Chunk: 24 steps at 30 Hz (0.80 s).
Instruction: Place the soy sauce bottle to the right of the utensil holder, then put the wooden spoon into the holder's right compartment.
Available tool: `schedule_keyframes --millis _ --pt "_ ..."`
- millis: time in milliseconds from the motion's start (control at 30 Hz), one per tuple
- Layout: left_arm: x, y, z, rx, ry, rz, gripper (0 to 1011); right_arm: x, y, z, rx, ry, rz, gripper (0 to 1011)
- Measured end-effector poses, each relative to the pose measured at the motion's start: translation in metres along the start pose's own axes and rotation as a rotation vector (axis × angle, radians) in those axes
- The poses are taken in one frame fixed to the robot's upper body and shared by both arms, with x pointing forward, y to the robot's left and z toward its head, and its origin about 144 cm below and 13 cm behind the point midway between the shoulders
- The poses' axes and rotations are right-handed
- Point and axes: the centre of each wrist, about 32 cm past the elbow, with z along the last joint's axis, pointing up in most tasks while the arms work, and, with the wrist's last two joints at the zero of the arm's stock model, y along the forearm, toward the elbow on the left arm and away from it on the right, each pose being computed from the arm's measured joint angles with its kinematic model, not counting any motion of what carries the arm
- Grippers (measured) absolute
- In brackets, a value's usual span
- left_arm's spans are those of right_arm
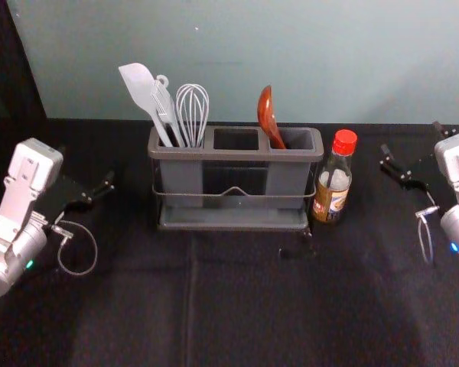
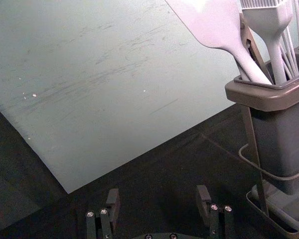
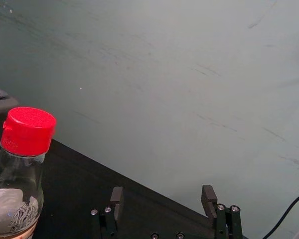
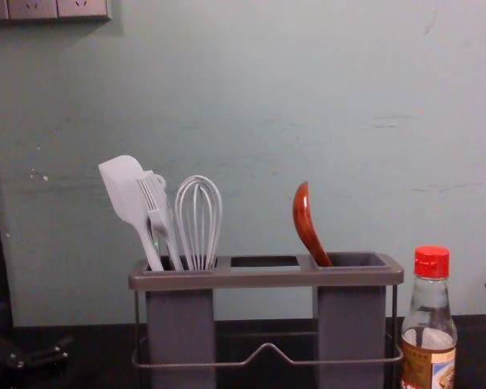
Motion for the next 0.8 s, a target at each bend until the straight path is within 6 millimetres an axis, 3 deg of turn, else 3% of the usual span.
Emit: schedule_keyframes --millis 800 --pt "0.0 0.0 0.0 0.0 0.0 0.0 1005 0.0 0.0 0.0 0.0 0.0 0.002 1004"
